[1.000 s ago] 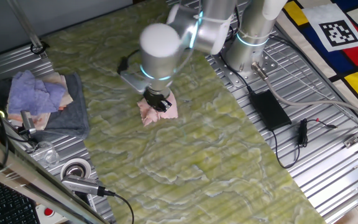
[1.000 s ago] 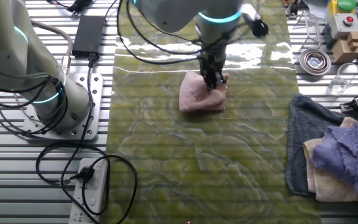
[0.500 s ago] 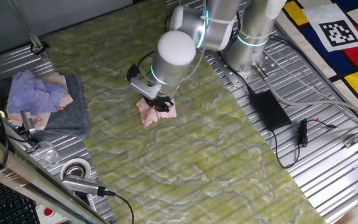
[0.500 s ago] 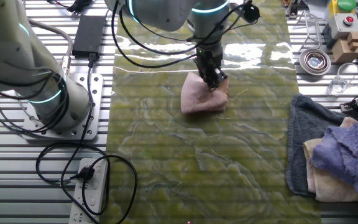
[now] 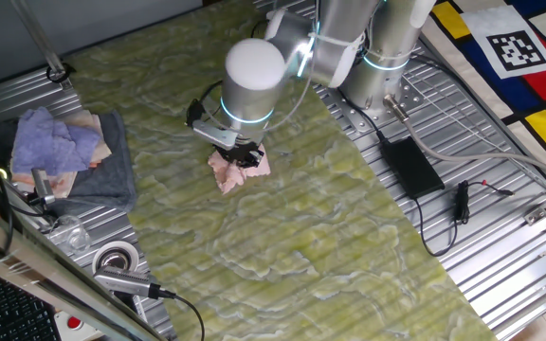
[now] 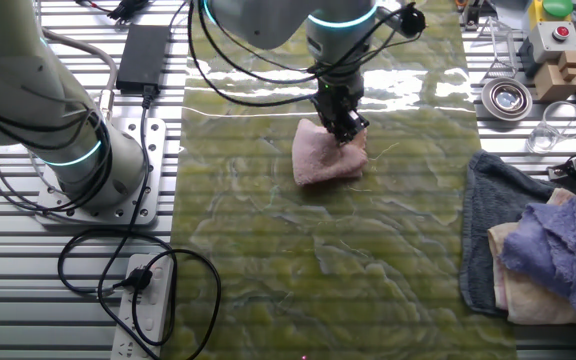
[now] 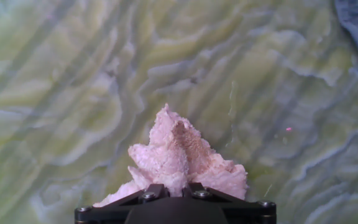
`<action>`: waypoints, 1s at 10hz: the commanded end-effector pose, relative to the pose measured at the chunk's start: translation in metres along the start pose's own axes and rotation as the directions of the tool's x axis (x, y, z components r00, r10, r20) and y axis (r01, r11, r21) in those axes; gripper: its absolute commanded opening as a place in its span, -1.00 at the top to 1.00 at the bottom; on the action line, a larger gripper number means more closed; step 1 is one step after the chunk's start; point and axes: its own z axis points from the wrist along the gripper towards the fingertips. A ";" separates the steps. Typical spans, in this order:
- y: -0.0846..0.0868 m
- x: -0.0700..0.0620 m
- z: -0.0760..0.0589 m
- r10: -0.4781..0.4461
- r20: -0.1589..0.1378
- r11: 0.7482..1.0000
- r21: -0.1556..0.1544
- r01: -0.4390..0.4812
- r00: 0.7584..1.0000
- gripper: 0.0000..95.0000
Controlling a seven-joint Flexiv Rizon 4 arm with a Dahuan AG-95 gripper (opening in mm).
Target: Clean the table with a cloth
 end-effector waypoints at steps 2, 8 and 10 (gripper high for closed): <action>0.000 -0.001 0.001 -0.024 0.024 0.999 0.038 0.023 0.999 1.00; -0.013 -0.001 -0.003 -0.153 0.038 0.988 0.005 0.153 0.988 1.00; -0.016 -0.006 -0.002 -0.157 0.041 0.988 0.010 0.156 0.987 1.00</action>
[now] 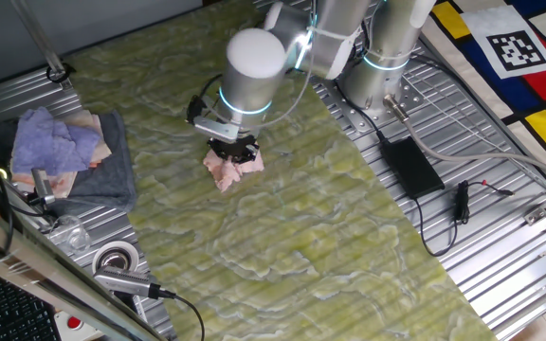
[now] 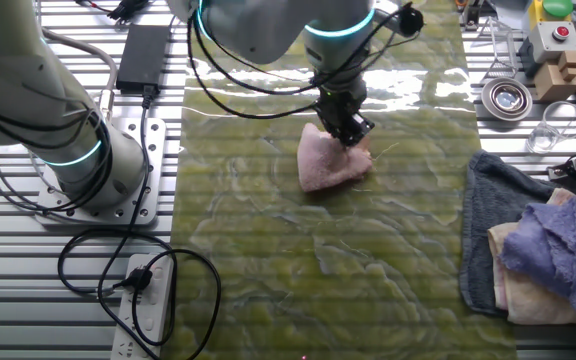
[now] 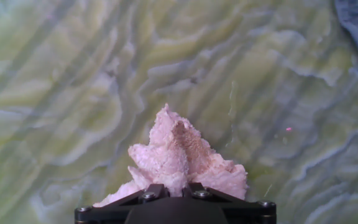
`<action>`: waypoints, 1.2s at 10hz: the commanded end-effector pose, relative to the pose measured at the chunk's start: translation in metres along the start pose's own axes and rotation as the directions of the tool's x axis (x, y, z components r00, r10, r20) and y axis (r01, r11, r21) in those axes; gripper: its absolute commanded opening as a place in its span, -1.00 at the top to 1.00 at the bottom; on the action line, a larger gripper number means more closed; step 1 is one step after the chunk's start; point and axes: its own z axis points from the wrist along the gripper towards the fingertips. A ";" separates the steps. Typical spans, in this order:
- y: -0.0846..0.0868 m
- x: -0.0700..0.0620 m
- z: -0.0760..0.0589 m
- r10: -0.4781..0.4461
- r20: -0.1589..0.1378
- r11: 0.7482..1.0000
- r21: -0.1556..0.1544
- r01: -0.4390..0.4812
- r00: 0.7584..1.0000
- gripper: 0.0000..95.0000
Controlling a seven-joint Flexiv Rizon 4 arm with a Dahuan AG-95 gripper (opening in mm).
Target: Clean the table with a cloth
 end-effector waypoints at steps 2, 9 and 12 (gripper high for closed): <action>-0.005 -0.009 0.001 -0.006 -0.002 1.000 0.008 0.006 1.000 1.00; -0.003 -0.009 -0.003 0.127 -0.069 0.982 -0.133 -0.136 0.989 1.00; -0.003 -0.009 -0.003 0.249 -0.179 0.939 -0.195 -0.283 0.952 1.00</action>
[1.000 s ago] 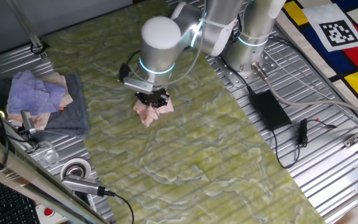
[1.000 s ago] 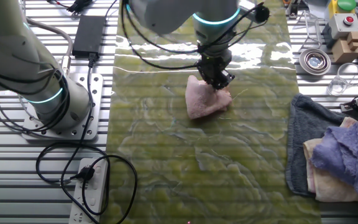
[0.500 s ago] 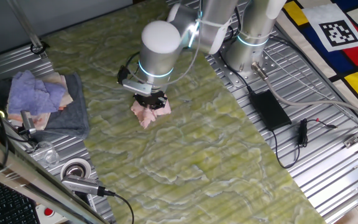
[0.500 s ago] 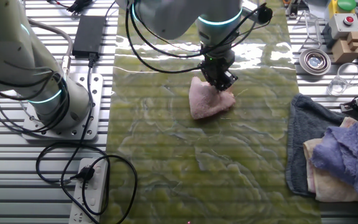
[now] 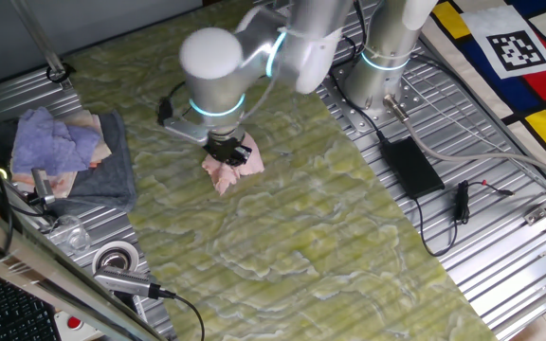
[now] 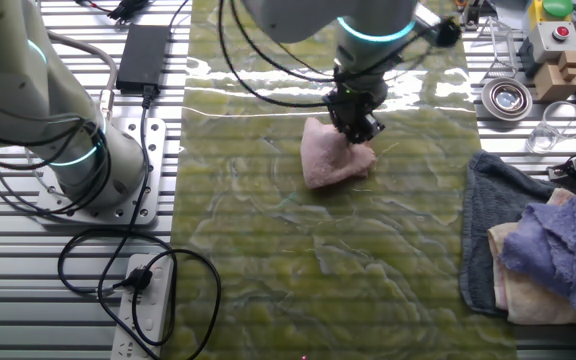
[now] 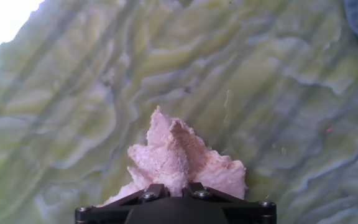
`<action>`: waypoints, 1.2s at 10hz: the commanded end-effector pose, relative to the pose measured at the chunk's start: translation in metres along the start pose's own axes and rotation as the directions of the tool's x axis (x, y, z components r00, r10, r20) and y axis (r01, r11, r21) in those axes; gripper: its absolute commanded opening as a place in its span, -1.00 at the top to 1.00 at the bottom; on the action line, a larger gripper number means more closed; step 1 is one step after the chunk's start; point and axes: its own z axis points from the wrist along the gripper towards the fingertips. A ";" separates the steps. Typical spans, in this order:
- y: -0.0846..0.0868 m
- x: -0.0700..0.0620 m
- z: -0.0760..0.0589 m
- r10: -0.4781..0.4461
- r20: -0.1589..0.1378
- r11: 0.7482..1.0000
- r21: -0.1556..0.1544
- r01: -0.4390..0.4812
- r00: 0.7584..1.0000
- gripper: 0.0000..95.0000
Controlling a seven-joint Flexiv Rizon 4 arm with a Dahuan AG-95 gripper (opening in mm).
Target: Clean the table with a cloth
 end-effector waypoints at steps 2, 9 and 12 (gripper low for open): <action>0.001 0.001 -0.002 0.166 -0.095 0.979 -0.103 -0.176 0.982 1.00; 0.001 0.001 -0.002 0.228 -0.104 0.964 -0.118 -0.239 0.968 1.00; 0.001 0.001 -0.002 0.235 -0.105 0.963 -0.113 -0.246 0.966 1.00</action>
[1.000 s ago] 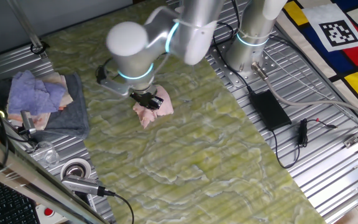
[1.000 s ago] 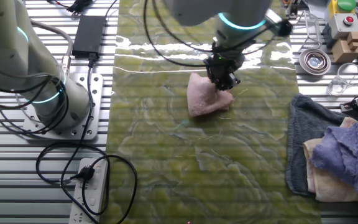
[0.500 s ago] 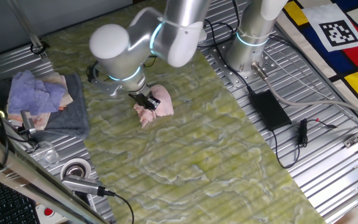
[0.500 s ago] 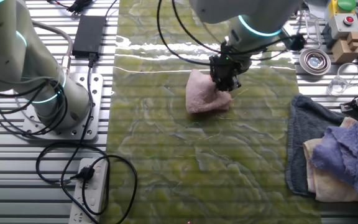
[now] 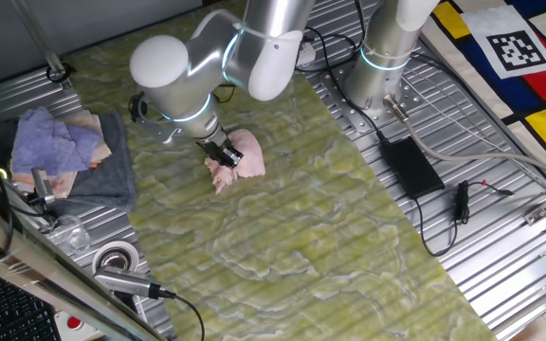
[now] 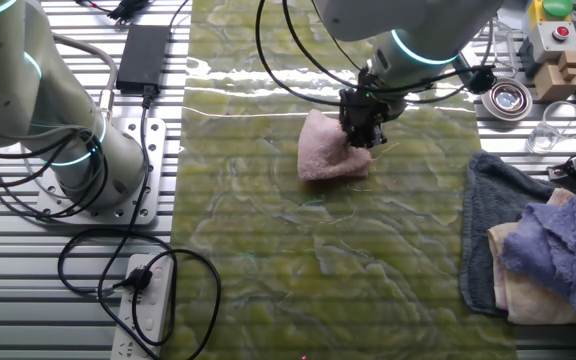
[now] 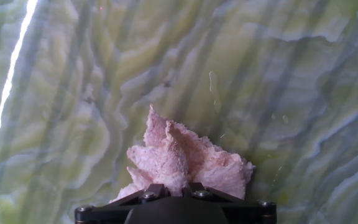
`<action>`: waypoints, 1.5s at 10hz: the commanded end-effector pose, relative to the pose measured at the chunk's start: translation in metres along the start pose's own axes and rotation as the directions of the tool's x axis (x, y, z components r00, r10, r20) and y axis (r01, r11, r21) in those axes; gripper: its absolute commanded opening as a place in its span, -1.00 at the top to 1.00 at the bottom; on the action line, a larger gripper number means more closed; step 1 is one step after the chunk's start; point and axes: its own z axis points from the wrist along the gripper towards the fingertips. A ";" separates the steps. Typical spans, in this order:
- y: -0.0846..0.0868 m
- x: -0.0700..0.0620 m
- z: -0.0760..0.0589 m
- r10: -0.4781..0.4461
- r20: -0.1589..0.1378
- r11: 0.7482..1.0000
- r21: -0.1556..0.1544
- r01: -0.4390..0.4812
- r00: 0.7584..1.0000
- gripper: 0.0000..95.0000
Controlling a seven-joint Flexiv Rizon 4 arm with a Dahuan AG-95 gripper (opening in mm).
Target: Clean the table with a cloth
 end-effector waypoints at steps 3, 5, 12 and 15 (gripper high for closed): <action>0.000 0.001 0.000 -0.008 0.006 1.000 -0.002 0.008 1.000 1.00; 0.000 0.001 0.000 -0.017 0.008 1.000 0.019 0.017 1.000 1.00; -0.005 -0.007 0.014 -0.053 0.030 0.997 0.048 0.052 0.998 1.00; -0.018 -0.015 0.012 -0.080 0.040 0.995 0.062 0.077 0.996 1.00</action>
